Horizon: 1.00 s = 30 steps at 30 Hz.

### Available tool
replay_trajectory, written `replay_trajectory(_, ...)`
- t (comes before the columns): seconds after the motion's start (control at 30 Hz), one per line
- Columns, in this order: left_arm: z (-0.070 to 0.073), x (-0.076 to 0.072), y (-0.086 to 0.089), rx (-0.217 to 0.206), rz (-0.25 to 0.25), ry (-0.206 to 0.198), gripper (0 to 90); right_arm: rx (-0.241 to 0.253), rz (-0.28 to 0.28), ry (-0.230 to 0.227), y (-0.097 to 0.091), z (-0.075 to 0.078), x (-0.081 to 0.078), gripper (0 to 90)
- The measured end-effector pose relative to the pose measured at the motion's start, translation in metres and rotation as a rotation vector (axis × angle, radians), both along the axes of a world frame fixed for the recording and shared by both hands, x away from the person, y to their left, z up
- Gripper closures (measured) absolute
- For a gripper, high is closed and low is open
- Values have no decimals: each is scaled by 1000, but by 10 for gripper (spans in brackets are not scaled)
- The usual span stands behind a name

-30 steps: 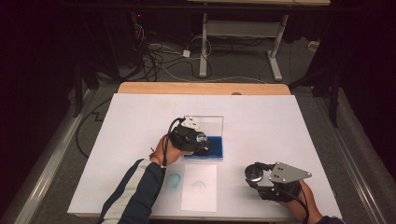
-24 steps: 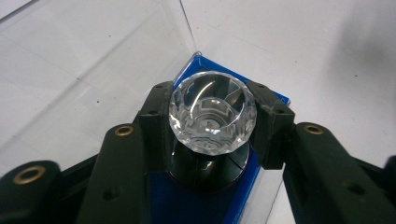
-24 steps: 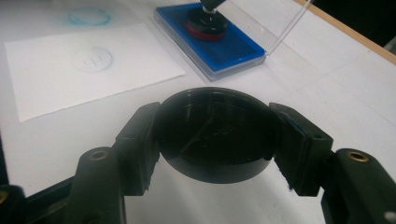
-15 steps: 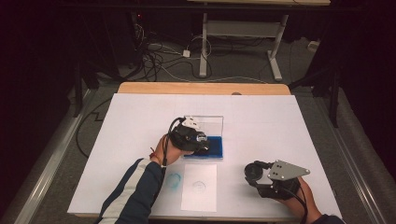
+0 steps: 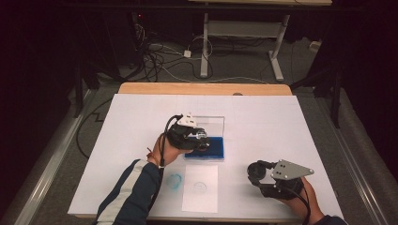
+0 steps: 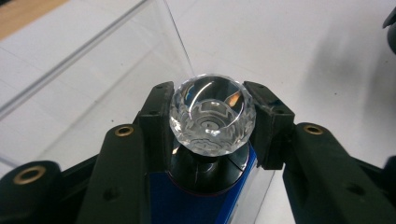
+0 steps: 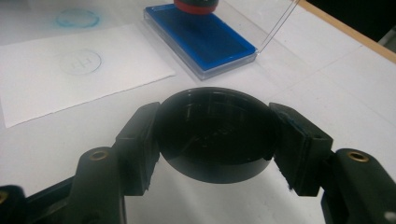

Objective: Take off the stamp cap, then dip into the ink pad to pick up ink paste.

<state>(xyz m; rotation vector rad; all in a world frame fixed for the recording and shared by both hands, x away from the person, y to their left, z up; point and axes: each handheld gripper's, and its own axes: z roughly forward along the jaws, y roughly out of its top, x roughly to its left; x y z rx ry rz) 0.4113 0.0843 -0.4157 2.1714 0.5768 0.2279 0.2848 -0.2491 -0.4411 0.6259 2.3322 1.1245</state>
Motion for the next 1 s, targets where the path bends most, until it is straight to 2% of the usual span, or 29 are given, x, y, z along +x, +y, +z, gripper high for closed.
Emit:
replay_trajectory(0.37,22,-16,12,-52,-21,-46,543,9,-18,-12,-3,2,0,380)
replay_trajectory(0.43,23,-20,12,-40,-18,-58,542,11,-19,-14,-3,3,0,380)
replay_trajectory(0.5,25,-23,12,-44,-36,-56,543,8,-16,-14,-3,2,-1,380)
replay_trajectory(0.53,26,-26,12,-37,-34,-69,543,3,-14,-12,-4,1,-2,380)
replay_trajectory(0.6,27,-31,13,-51,-53,-61,542,2,-17,-12,-5,1,-2,380)
replay_trajectory(0.7,30,-37,12,-41,-52,-86,542,5,-19,-18,-5,2,-4,380)
replay_trajectory(0.73,32,-39,13,-50,-49,-94,542,1,-17,-19,-4,2,-4,380)
replay_trajectory(0.8,35,-42,14,-63,-59,-93,542,-6,-17,-23,-4,2,-5,380)
replay_trajectory(1.0,40,-54,14,-59,-85,-114,542,-1,-15,-20,-4,2,-5,380)
